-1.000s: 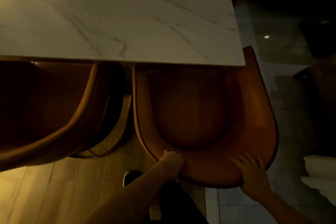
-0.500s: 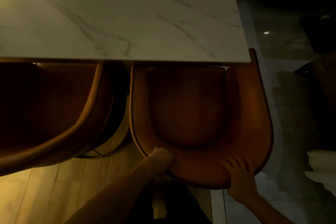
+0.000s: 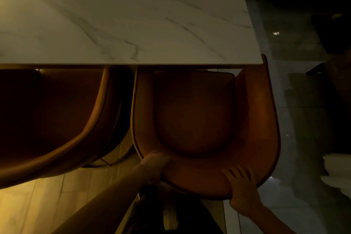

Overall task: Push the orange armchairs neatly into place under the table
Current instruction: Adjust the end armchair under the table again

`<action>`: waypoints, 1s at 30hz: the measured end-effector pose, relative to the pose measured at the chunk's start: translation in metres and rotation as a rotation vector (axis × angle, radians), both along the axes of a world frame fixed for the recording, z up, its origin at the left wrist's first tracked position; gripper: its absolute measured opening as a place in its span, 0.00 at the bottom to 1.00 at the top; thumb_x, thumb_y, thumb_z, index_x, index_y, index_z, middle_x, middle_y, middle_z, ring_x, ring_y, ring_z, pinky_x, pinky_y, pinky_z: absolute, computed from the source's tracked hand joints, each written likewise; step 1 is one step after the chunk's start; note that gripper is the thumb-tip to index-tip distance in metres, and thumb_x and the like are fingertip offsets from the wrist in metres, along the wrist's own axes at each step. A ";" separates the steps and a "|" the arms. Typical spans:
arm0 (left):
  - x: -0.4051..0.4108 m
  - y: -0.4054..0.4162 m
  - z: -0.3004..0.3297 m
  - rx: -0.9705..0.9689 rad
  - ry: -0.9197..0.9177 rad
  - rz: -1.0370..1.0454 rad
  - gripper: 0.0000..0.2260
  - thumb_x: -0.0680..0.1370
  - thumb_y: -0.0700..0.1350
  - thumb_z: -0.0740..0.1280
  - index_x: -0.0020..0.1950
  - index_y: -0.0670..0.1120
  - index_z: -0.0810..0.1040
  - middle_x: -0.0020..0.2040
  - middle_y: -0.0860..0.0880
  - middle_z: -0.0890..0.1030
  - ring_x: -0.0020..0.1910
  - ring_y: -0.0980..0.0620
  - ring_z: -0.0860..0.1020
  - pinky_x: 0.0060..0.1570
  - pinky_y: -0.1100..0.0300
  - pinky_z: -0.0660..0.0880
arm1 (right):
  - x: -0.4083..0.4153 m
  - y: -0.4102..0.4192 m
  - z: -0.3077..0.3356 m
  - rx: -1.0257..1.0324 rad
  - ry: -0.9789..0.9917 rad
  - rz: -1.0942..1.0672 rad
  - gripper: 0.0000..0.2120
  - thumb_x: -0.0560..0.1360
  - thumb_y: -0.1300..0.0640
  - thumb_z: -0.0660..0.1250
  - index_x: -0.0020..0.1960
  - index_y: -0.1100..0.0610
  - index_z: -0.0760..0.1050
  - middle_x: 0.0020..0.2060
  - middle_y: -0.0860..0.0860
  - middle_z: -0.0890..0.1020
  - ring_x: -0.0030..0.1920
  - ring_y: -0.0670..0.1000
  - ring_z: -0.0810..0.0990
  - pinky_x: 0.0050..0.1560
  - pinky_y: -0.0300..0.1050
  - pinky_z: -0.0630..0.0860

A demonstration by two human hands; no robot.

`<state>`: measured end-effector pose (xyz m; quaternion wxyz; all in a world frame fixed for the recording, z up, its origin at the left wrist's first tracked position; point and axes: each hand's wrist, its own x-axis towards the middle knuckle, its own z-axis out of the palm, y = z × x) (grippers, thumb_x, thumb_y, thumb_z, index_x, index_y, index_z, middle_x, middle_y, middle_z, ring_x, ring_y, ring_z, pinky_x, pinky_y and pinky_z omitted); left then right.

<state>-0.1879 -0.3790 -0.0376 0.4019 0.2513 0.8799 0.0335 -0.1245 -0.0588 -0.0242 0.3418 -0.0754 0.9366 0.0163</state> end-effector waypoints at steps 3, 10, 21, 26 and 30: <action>-0.002 -0.021 0.002 0.000 0.011 0.062 0.36 0.73 0.49 0.71 0.78 0.52 0.61 0.78 0.52 0.62 0.79 0.50 0.55 0.77 0.44 0.43 | -0.013 0.019 0.005 -0.164 -0.147 0.047 0.48 0.65 0.37 0.70 0.77 0.43 0.50 0.76 0.45 0.55 0.78 0.49 0.48 0.74 0.56 0.35; -0.006 -0.063 -0.011 0.329 0.210 0.921 0.15 0.77 0.40 0.64 0.64 0.48 0.76 0.64 0.47 0.76 0.64 0.44 0.75 0.64 0.44 0.72 | -0.051 0.070 0.002 -0.476 0.073 -0.675 0.49 0.63 0.44 0.78 0.77 0.50 0.57 0.77 0.58 0.57 0.76 0.61 0.56 0.73 0.65 0.57; -0.020 -0.037 -0.050 0.262 0.101 1.582 0.47 0.68 0.47 0.79 0.78 0.47 0.51 0.77 0.43 0.54 0.70 0.36 0.68 0.61 0.41 0.76 | -0.068 0.086 -0.031 -0.525 0.197 -1.545 0.55 0.65 0.55 0.80 0.78 0.62 0.47 0.75 0.62 0.61 0.72 0.62 0.65 0.71 0.59 0.64; -0.024 -0.056 -0.053 0.361 -0.438 1.931 0.32 0.62 0.50 0.83 0.59 0.44 0.72 0.55 0.40 0.80 0.44 0.41 0.82 0.35 0.45 0.82 | -0.067 0.091 -0.038 -0.703 0.148 -1.579 0.47 0.62 0.56 0.81 0.75 0.58 0.62 0.70 0.61 0.71 0.65 0.62 0.73 0.65 0.64 0.70; -0.027 -0.061 -0.057 0.411 -0.512 1.912 0.27 0.61 0.46 0.83 0.54 0.44 0.74 0.49 0.41 0.82 0.42 0.39 0.83 0.28 0.47 0.81 | -0.066 0.091 -0.040 -0.667 0.172 -1.558 0.49 0.60 0.59 0.82 0.75 0.58 0.62 0.69 0.61 0.72 0.65 0.63 0.73 0.65 0.65 0.70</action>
